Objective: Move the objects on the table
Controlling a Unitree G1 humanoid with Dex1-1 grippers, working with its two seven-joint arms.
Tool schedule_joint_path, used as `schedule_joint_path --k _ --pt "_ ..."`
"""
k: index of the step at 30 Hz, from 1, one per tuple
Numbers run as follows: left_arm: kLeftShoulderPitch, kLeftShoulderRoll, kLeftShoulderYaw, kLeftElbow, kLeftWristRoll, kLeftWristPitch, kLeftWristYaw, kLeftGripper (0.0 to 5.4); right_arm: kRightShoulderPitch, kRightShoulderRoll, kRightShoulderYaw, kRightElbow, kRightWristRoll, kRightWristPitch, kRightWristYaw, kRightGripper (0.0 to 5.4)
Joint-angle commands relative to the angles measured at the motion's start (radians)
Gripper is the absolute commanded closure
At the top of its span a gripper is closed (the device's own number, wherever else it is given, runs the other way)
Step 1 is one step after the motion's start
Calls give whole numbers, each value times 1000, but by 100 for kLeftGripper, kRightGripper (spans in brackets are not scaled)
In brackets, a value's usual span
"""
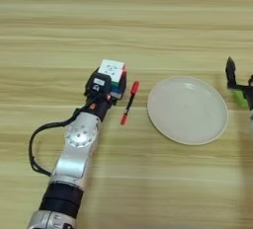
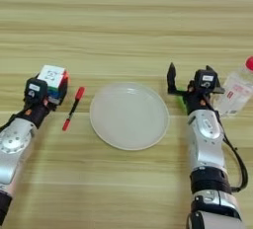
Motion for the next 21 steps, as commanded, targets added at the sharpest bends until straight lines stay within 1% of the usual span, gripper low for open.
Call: schedule_joint_path --k 1,5,8,11,14,21 --pt "-30 -31 -75 -18 23 41 -33 209 -29 6 5 15 -4 3 -6 0" --pt "-49 -45 -149 8 31 68 -87 209 -31 10 8 19 -5 1 -10 0" --pt "-73 -69 -182 64 36 71 -110 209 -29 14 12 15 -7 -1 -16 0" --pt "-85 -83 -219 106 35 69 -145 209 -25 18 14 6 -9 0 -20 0" --pt "-95 -91 -244 136 24 80 -184 209 -22 20 15 0 -10 1 -22 0" --pt "-118 -109 -278 179 23 74 -221 209 -21 20 19 -3 -11 4 -24 0"
